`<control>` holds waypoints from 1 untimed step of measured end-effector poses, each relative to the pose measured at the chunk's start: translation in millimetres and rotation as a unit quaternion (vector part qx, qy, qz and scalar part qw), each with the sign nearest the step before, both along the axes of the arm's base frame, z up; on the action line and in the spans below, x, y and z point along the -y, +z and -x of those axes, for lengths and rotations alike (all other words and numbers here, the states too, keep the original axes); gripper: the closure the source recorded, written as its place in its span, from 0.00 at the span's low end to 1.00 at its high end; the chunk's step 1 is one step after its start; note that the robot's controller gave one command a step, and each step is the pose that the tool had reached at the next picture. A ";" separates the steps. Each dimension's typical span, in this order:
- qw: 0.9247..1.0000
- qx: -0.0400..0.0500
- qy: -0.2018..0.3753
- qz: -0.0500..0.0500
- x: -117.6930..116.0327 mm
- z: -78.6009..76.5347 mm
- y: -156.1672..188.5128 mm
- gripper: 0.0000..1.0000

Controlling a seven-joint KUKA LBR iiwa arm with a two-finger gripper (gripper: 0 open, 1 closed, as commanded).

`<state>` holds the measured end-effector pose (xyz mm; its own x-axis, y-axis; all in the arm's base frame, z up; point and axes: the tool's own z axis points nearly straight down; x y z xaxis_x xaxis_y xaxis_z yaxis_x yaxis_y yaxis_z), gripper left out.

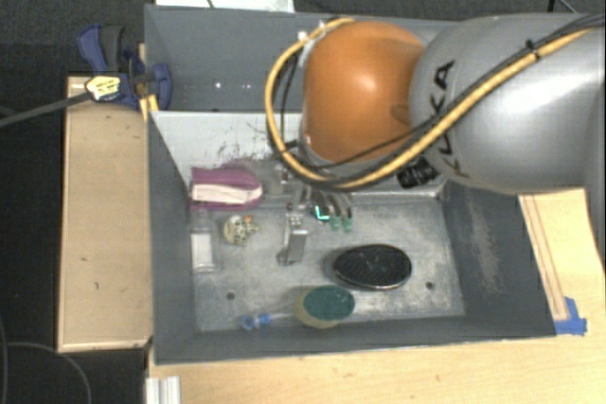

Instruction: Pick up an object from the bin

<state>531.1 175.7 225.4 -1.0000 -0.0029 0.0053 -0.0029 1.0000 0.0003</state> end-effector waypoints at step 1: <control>0.994 0.003 -0.111 0.002 106.7 -2.8 -31.7 0.00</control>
Offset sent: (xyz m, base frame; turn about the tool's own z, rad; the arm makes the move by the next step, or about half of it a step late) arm 0.0023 -0.1028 -0.0312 0.2142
